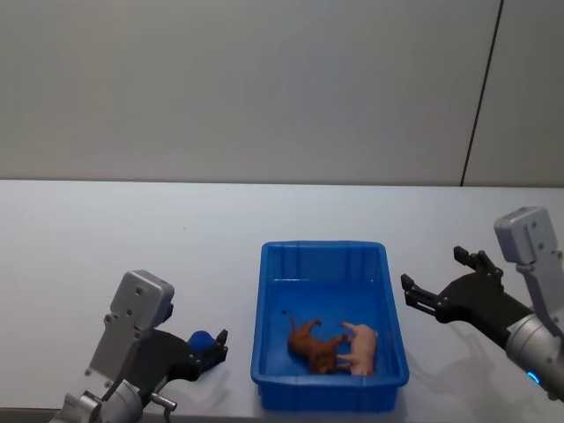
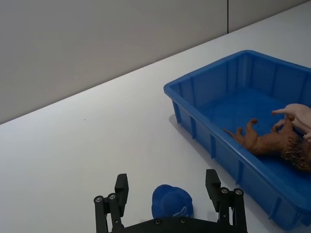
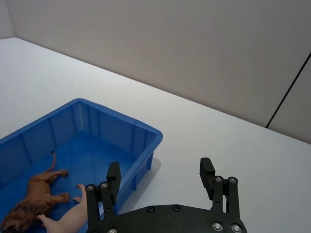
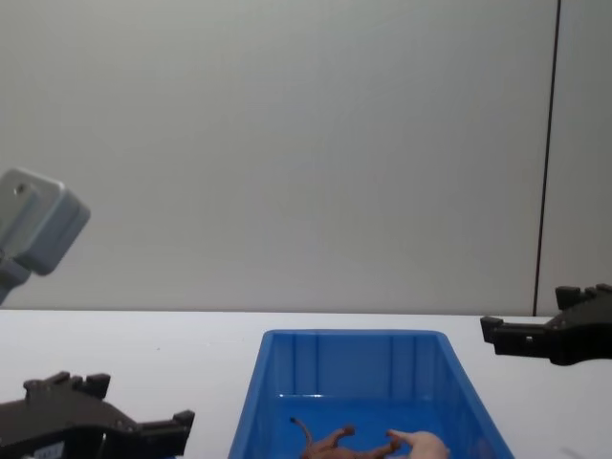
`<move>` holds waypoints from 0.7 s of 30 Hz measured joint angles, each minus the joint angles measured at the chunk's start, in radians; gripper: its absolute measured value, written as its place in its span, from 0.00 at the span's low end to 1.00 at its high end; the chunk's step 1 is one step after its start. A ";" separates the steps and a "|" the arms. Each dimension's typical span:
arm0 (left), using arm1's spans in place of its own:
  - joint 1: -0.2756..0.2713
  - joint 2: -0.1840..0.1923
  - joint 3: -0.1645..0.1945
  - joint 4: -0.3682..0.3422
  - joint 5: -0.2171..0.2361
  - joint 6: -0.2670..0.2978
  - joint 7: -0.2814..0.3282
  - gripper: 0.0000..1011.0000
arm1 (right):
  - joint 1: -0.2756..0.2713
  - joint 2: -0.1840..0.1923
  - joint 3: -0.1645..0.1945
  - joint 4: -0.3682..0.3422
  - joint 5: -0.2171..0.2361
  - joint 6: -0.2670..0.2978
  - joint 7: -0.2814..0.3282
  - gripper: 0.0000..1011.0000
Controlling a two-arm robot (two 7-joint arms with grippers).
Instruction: Pick up the two dolls from the table and place them into the box.
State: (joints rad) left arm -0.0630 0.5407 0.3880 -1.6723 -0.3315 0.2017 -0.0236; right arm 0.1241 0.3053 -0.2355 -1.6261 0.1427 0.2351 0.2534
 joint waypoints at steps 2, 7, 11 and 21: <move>-0.005 -0.002 -0.002 0.014 -0.001 -0.003 -0.018 0.99 | 0.000 0.000 0.000 0.000 0.000 0.000 0.000 0.99; -0.026 -0.012 -0.006 0.064 -0.005 -0.015 -0.074 0.99 | 0.000 0.000 0.000 0.000 0.000 0.000 0.000 0.99; -0.042 -0.022 -0.008 0.106 -0.008 -0.027 -0.114 0.99 | 0.000 0.000 0.000 0.000 0.000 0.000 0.000 0.99; -0.070 -0.040 -0.011 0.181 -0.020 -0.043 -0.176 0.97 | 0.000 0.000 0.000 0.000 0.000 0.000 0.000 0.99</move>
State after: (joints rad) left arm -0.1332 0.5004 0.3771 -1.4912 -0.3511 0.1587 -0.1994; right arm 0.1241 0.3054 -0.2356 -1.6262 0.1427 0.2351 0.2533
